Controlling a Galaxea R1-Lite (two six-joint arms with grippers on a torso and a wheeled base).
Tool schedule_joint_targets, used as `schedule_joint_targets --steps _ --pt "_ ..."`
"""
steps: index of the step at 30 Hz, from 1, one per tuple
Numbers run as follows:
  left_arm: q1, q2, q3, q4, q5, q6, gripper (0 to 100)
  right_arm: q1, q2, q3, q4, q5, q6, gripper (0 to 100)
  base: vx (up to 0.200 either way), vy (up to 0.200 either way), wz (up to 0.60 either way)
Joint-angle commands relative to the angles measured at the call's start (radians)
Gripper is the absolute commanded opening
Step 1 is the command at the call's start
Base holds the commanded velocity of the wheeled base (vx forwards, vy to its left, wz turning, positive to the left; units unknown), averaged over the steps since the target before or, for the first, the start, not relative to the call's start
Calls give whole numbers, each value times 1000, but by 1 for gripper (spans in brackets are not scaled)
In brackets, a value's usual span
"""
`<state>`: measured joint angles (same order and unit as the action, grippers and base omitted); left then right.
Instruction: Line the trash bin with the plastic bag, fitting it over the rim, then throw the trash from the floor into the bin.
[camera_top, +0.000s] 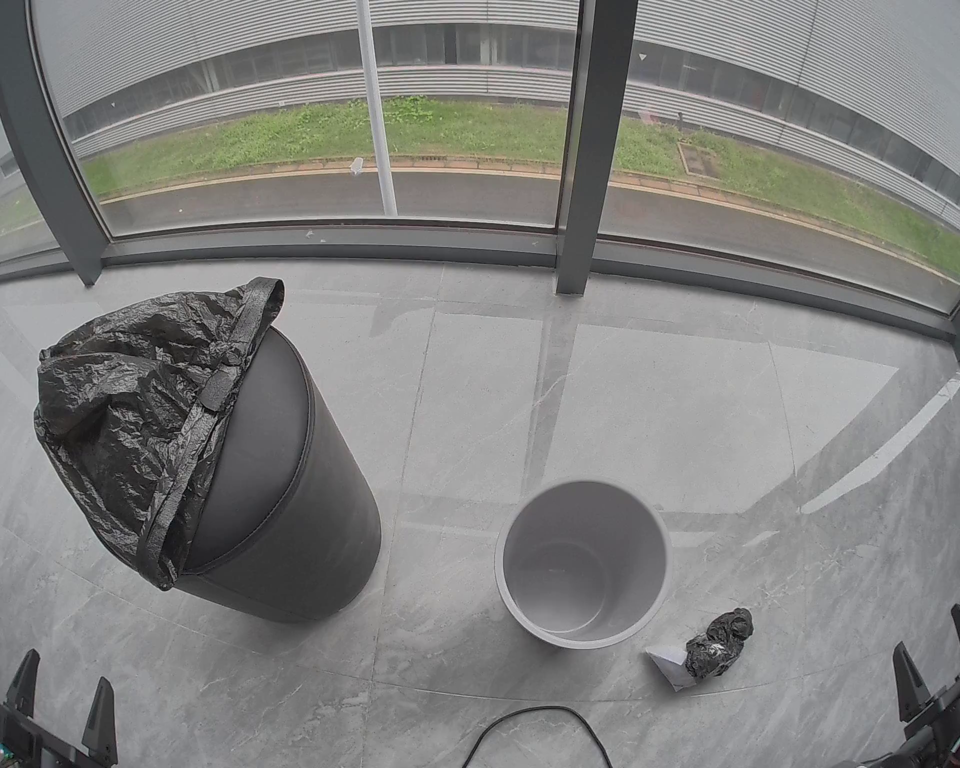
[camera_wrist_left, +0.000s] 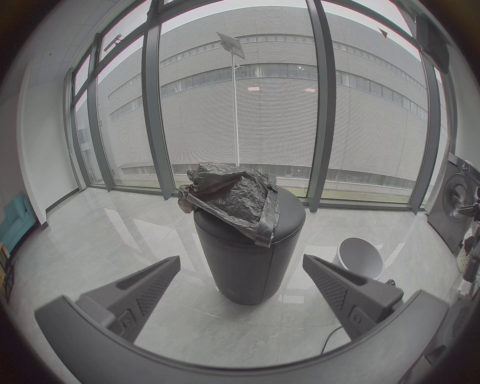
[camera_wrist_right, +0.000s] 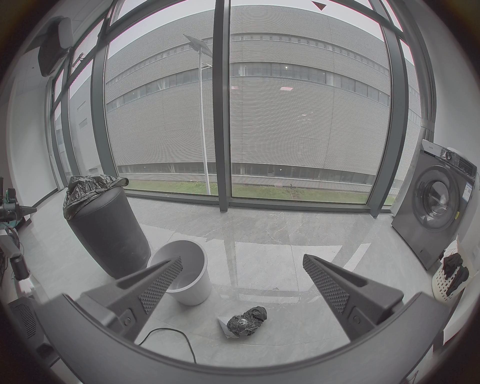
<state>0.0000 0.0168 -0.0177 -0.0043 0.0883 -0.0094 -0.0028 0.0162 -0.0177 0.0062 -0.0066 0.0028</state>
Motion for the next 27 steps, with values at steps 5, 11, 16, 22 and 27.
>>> schedule_joint_targets --steps 5,11,16,22,27 --pt "0 -17 18 3 -2 3 100 0 -15 16 0 -1 0 100 0 200 0" --pt "0 -17 18 -3 -4 2 100 0 -13 16 0 -1 0 100 100 133 0" --pt "0 -17 18 -3 -4 3 100 0 -13 16 0 -1 0 100 0 0 0" --pt "0 -17 18 -2 -4 3 100 0 -13 16 0 -1 6 100 0 0 0" --pt "-2 -11 18 9 -13 6 100 0 -13 16 0 -1 10 100 0 0 0"
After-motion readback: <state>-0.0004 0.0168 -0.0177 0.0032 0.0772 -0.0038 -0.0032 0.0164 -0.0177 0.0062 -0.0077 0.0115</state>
